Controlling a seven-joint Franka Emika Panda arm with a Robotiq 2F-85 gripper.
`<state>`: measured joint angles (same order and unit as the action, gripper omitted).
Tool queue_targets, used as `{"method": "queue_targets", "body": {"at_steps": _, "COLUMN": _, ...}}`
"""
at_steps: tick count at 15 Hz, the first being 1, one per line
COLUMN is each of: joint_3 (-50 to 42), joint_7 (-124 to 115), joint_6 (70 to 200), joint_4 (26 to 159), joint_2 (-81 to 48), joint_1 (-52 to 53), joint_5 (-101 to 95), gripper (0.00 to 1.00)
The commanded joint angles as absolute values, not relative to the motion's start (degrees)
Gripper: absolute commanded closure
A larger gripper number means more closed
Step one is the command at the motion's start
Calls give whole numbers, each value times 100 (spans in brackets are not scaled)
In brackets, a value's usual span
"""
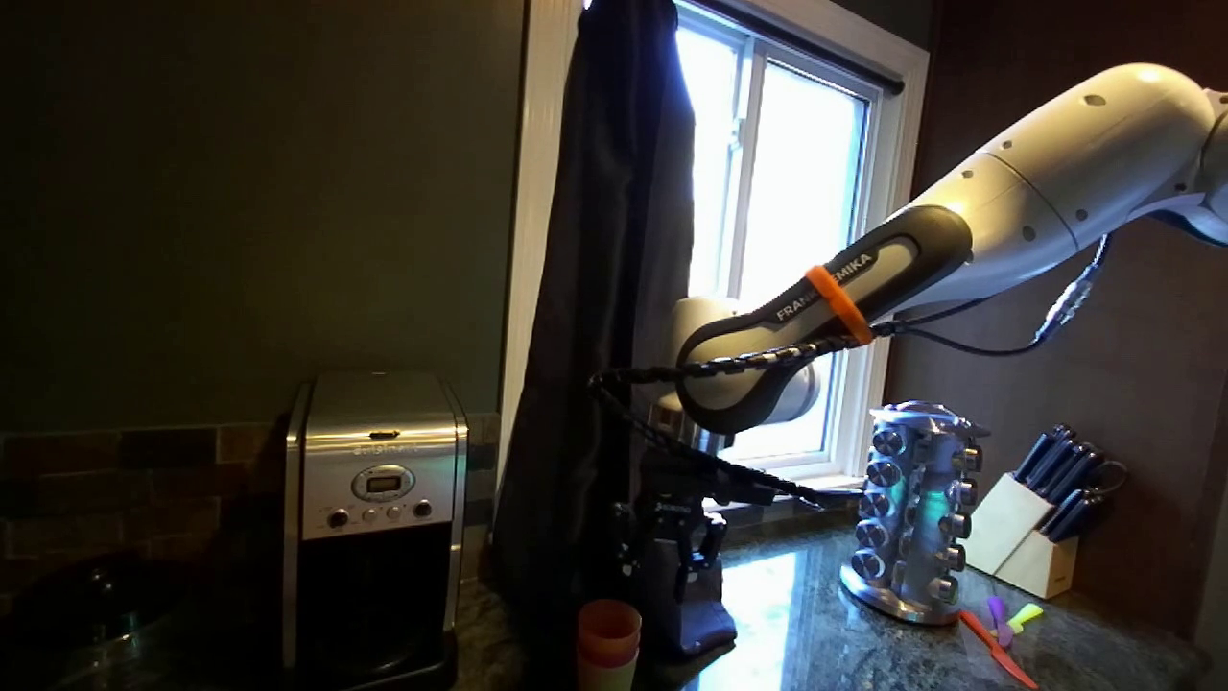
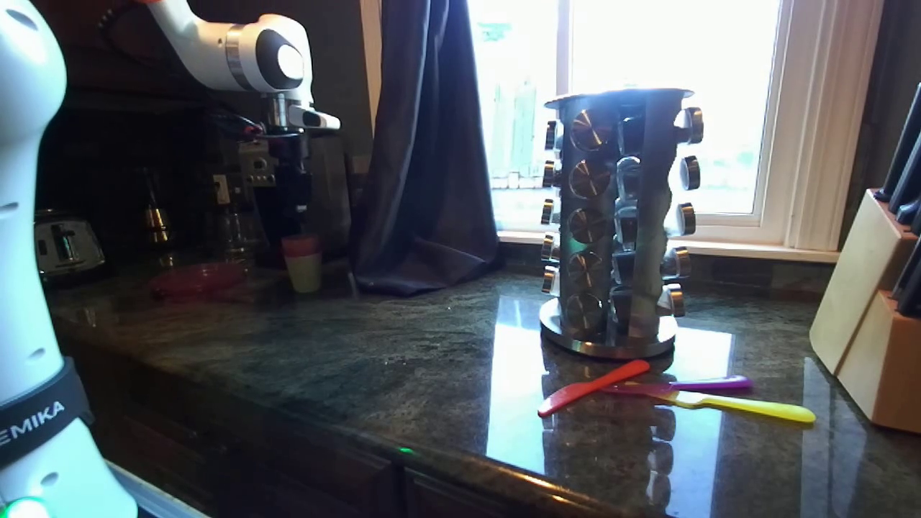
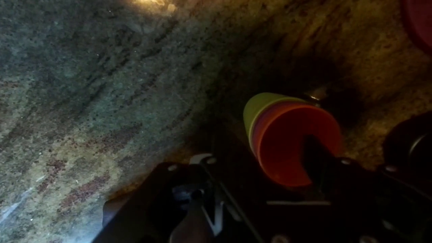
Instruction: Take the two cups out of the green cup
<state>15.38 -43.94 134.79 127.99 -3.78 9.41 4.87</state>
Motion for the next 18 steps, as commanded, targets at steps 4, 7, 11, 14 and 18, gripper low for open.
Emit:
{"method": "queue_targets", "body": {"at_steps": 4, "joint_3": 1341, "joint_7": -4401, "joint_6": 13632, "joint_4": 12608, "joint_2": -753, "joint_1": 1161, "joint_5": 677, "gripper": 42}}
{"method": "queue_targets", "body": {"at_steps": 7, "joint_3": 1295, "joint_7": -4435, "joint_6": 13613, "joint_4": 12542, "joint_2": -887, "joint_1": 1210, "joint_5": 623, "gripper": 50}}
{"method": "queue_targets", "body": {"at_steps": 11, "joint_3": 1226, "joint_7": -4445, "joint_6": 13651, "joint_4": 12498, "joint_2": -1032, "joint_1": 1268, "joint_5": 586, "gripper": 61}}
{"method": "queue_targets", "body": {"at_steps": 14, "joint_3": 1178, "joint_7": -4463, "joint_6": 13675, "joint_4": 12478, "joint_2": -1106, "joint_1": 1297, "joint_5": 569, "gripper": 68}}
{"method": "queue_targets", "body": {"at_steps": 18, "joint_3": 1121, "joint_7": -4465, "joint_6": 13708, "joint_4": 12437, "joint_2": -1189, "joint_1": 1328, "joint_5": 571, "gripper": 75}}
